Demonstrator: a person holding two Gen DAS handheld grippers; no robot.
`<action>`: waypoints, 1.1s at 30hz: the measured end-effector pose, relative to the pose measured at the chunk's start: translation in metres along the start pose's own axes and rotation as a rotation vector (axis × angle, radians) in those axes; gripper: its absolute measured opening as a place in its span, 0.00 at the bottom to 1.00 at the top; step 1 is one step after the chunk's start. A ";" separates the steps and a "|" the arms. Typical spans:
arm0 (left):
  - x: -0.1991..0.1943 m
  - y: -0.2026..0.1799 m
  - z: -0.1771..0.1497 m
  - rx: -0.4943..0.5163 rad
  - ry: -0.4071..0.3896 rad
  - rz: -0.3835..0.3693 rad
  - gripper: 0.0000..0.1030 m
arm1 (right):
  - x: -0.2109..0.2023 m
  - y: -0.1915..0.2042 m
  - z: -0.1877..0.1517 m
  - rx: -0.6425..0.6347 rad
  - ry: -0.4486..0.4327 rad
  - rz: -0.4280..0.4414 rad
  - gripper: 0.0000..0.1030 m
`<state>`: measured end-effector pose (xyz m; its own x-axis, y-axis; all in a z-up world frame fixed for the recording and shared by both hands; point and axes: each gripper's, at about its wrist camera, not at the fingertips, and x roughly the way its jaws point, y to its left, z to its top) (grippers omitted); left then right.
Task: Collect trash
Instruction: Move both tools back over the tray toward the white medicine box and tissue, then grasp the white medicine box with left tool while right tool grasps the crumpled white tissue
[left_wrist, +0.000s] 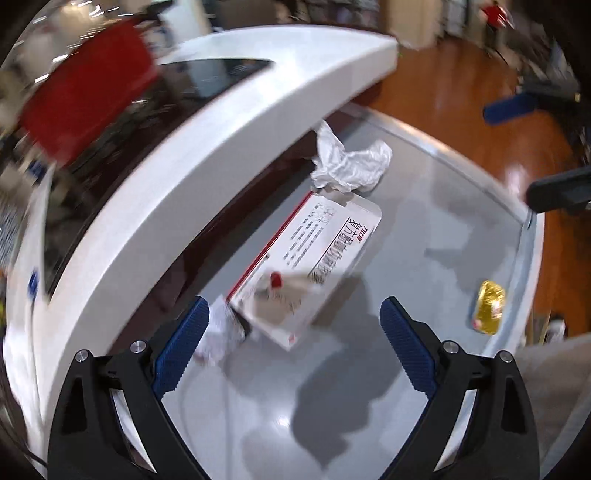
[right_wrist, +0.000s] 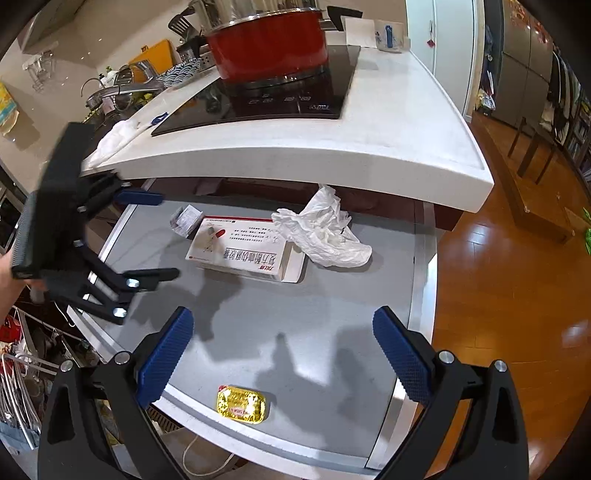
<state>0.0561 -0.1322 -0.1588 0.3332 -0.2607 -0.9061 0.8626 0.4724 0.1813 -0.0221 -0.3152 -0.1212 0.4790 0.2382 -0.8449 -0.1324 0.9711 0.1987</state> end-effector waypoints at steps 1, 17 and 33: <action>0.008 0.001 0.004 0.025 0.011 -0.006 0.92 | 0.002 -0.002 0.001 0.005 0.005 -0.004 0.93; 0.066 -0.025 0.006 0.360 0.103 -0.041 0.91 | 0.023 -0.021 0.009 0.110 0.067 0.031 0.93; 0.021 -0.049 -0.036 0.320 0.187 -0.196 0.98 | 0.032 -0.019 0.021 0.055 0.088 0.032 0.93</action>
<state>0.0075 -0.1304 -0.2004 0.1018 -0.1487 -0.9836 0.9873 0.1363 0.0815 0.0140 -0.3257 -0.1419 0.3969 0.2693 -0.8775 -0.0979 0.9630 0.2513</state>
